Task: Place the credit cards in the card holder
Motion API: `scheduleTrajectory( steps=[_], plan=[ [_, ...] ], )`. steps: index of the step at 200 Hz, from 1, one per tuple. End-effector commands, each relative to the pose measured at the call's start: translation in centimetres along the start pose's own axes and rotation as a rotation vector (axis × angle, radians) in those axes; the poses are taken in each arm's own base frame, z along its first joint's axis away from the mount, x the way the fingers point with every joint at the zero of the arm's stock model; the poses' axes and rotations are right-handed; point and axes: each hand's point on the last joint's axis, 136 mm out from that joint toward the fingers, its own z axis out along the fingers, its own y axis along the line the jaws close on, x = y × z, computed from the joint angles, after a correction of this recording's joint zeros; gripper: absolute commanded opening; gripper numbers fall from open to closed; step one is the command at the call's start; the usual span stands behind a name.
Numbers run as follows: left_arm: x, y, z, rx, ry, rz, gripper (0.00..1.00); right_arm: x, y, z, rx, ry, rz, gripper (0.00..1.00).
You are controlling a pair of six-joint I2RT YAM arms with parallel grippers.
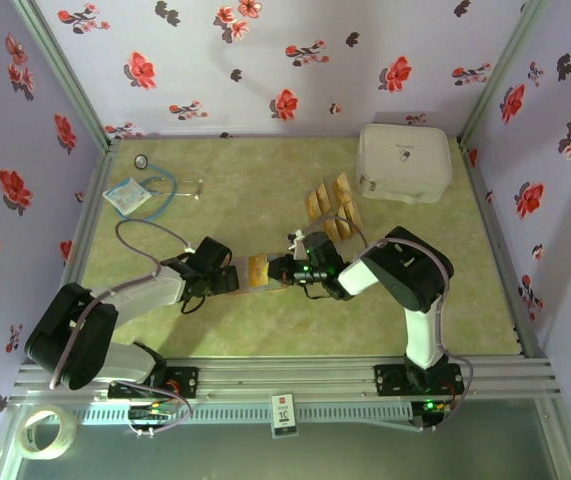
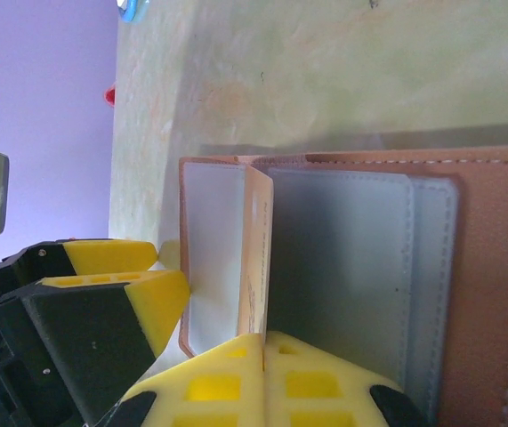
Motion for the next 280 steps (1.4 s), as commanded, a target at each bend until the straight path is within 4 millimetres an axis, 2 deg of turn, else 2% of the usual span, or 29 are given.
scheduleTrajectory(
  steps=[1,203,231,280],
  plan=[
    [1.34,1.03,0.45,-0.051,0.042,0.007,1.00,1.67,-2.95,-0.18,0.085,0.052,0.060,0.00],
    [1.29,0.80,0.69,-0.049,0.042,0.011,1.00,2.39,-2.30,0.06,0.048,0.071,0.077,0.00],
    [1.35,0.81,0.68,-0.049,0.043,0.011,1.00,2.45,-2.44,-0.23,0.059,0.065,0.075,0.21],
    [1.38,0.86,0.68,-0.049,0.043,0.011,1.00,2.28,-2.68,-0.64,0.082,0.057,0.066,0.22]
  ],
)
